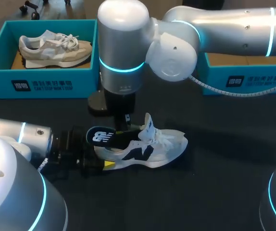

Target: Take the shoe out of the shoebox, open the shoe tongue, remove and reinsert the insole, then place the shoe into the shoebox

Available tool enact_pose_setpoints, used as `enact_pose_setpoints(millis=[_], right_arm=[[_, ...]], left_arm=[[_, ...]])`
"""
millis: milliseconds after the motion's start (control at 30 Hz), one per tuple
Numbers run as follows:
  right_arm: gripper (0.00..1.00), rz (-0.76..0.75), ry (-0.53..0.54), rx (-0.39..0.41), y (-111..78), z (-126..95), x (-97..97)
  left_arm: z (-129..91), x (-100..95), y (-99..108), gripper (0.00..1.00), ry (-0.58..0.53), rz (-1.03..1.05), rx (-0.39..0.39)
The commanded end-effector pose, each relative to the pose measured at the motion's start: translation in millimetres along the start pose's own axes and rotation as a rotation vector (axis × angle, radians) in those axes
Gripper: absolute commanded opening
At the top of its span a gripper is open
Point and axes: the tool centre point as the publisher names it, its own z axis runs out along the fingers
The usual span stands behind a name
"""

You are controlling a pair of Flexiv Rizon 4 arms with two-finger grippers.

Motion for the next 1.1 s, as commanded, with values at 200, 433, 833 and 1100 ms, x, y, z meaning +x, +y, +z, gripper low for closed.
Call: enact_pose_setpoints(millis=[200, 433, 833, 1100], right_arm=[[0.0, 0.01, 0.02, -0.019, -2.1, 7, -7.8], [1.0, 0.055, 0.044, -0.058, -1.9, 6, -7.5], [1.0, 0.136, 0.016, -0.09, -5.3, -7, -8.5], [1.0, 0.136, 0.016, -0.09, -5.3, -7, -8.5]], left_arm=[[1, 0.1, 0, 0.0, 0.001, 0.0, -0.004], [1, 0.1, 0, 0.0, 0.001, 0.0, -0.004], [1, 0.1, 0, 0.0, 0.001, 0.0, -0.004], [1, 0.1, 0, 0.0, 0.001, 0.0, -0.004]])
